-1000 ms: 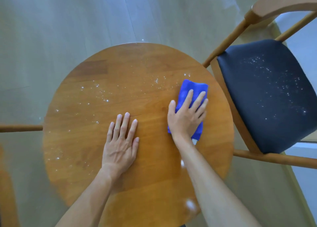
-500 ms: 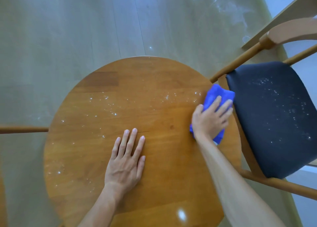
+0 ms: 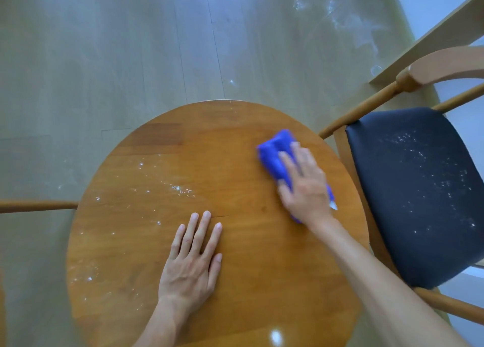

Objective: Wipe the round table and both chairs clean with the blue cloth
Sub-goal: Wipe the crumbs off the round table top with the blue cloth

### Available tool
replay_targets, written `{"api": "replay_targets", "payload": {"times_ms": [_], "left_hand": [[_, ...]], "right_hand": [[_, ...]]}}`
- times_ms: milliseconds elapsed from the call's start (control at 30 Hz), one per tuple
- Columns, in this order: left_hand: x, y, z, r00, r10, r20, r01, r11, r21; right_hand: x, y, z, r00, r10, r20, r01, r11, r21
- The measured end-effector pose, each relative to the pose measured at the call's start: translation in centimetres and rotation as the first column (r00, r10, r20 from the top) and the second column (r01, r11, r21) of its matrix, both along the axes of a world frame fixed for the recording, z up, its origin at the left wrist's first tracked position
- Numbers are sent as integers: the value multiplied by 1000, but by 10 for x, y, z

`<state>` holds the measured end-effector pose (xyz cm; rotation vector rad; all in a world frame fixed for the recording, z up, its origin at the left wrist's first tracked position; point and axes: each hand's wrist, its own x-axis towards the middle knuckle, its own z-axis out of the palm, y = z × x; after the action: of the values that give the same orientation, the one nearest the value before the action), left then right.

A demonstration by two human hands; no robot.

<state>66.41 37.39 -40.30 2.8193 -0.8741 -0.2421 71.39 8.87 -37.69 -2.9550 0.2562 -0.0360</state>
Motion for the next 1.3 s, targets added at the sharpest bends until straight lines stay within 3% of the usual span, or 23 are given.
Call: {"api": "replay_targets", "payload": {"times_ms": [100, 200, 300, 400, 500, 567, 633, 700, 767, 833, 933, 1033, 1133, 1200, 1233, 1300], "left_hand": [[0, 0, 0, 1000, 4, -23, -5, 1000, -6], [0, 0, -3, 1000, -11, -10, 11, 1000, 2], [0, 0, -4, 1000, -5, -20, 5, 1000, -5], [0, 0, -2, 999, 3, -43, -3, 1000, -2], [1, 0, 0, 999, 2, -40, -2, 1000, 1], [1, 1, 2, 999, 2, -46, -3, 1000, -16], [1, 1, 0, 1000, -8, -29, 8, 1000, -11], [0, 1, -1, 1000, -15, -19, 15, 1000, 5], [0, 2, -2, 1000, -18, -19, 18, 1000, -1], [0, 2, -4, 1000, -19, 9, 19, 1000, 2], [-1, 1, -6, 1000, -22, 5, 22, 1000, 2], [0, 1, -7, 1000, -10, 23, 10, 1000, -17], [0, 2, -6, 1000, -13, 17, 14, 999, -32], [0, 3, -5, 1000, -13, 11, 13, 999, -37], [0, 3, -5, 1000, -13, 10, 14, 999, -40], [-1, 2, -3, 1000, -12, -5, 12, 999, -48]], "right_hand": [[-4, -14, 0, 868, -495, -39, 495, 869, -24], [31, 31, -2, 770, -638, -27, 638, 770, -13], [74, 101, -2, 885, -463, -41, 465, 885, 42], [99, 177, -3, 993, -91, -75, 99, 989, 113], [96, 197, -1, 939, 339, -56, -327, 932, 157], [94, 163, 0, 859, 512, 3, -507, 851, 138], [103, 118, -4, 922, 386, 31, -387, 915, 115], [119, 76, -3, 998, -56, -38, 59, 996, 68], [133, 55, -1, 904, -416, -94, 420, 907, 24], [145, 65, 0, 845, -528, -86, 533, 845, 39], [143, 127, -1, 908, -415, -62, 418, 906, 70], [114, 196, -2, 999, 26, -19, -24, 993, 115], [87, 177, 0, 942, 334, 27, -335, 932, 137], [76, 130, -1, 948, 318, 24, -319, 944, 89], [70, 104, -2, 979, 204, 26, -205, 976, 72], [54, 61, 0, 984, -176, -24, 177, 982, 61]]}}
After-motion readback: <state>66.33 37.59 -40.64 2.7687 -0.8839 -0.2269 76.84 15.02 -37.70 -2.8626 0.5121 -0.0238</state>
